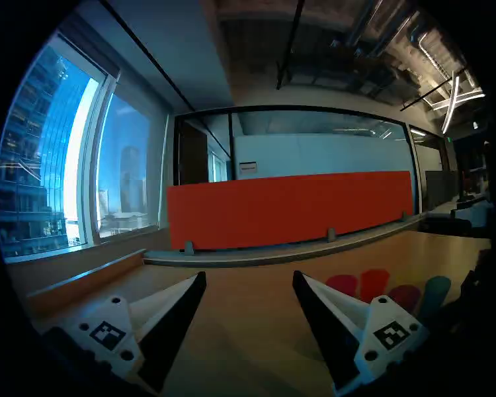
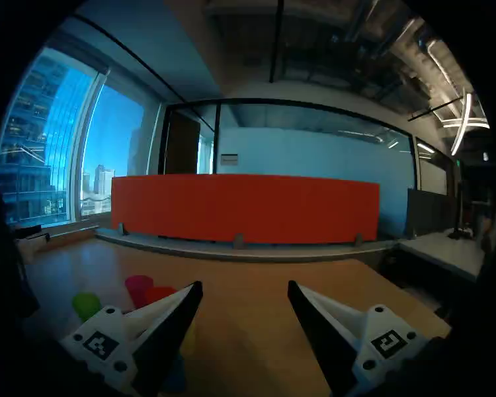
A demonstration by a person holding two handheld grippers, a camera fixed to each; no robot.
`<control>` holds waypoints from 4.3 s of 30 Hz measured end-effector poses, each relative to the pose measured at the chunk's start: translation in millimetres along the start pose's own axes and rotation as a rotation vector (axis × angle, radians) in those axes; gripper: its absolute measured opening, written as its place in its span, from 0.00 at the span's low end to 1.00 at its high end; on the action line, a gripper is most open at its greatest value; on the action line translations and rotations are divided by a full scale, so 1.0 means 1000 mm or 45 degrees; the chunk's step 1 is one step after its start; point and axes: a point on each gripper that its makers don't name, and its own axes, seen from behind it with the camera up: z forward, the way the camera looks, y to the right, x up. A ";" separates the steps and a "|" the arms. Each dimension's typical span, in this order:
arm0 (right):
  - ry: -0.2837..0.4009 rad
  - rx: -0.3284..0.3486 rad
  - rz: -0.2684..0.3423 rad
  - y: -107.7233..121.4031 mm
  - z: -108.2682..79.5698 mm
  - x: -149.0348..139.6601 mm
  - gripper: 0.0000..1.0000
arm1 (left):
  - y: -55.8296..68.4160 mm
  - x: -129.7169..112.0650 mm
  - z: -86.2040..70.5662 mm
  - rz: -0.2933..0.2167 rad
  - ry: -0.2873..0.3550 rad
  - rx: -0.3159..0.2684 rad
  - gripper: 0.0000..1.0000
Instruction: Pour water
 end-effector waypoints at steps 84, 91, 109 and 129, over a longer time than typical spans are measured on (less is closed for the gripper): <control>0.127 -0.102 -0.083 0.018 0.021 0.001 1.00 | -0.040 -0.070 0.020 -0.082 -0.082 0.030 0.97; 0.148 -0.093 -0.004 0.019 0.032 -0.011 1.00 | -0.040 -0.070 0.020 -0.082 -0.082 0.030 0.97; 0.108 -0.089 0.040 0.033 0.033 -0.049 1.00 | -0.040 -0.070 0.020 -0.082 -0.082 0.030 0.97; 0.058 -0.099 0.056 0.036 0.036 -0.068 1.00 | -0.039 -0.070 0.019 -0.082 -0.081 0.030 0.97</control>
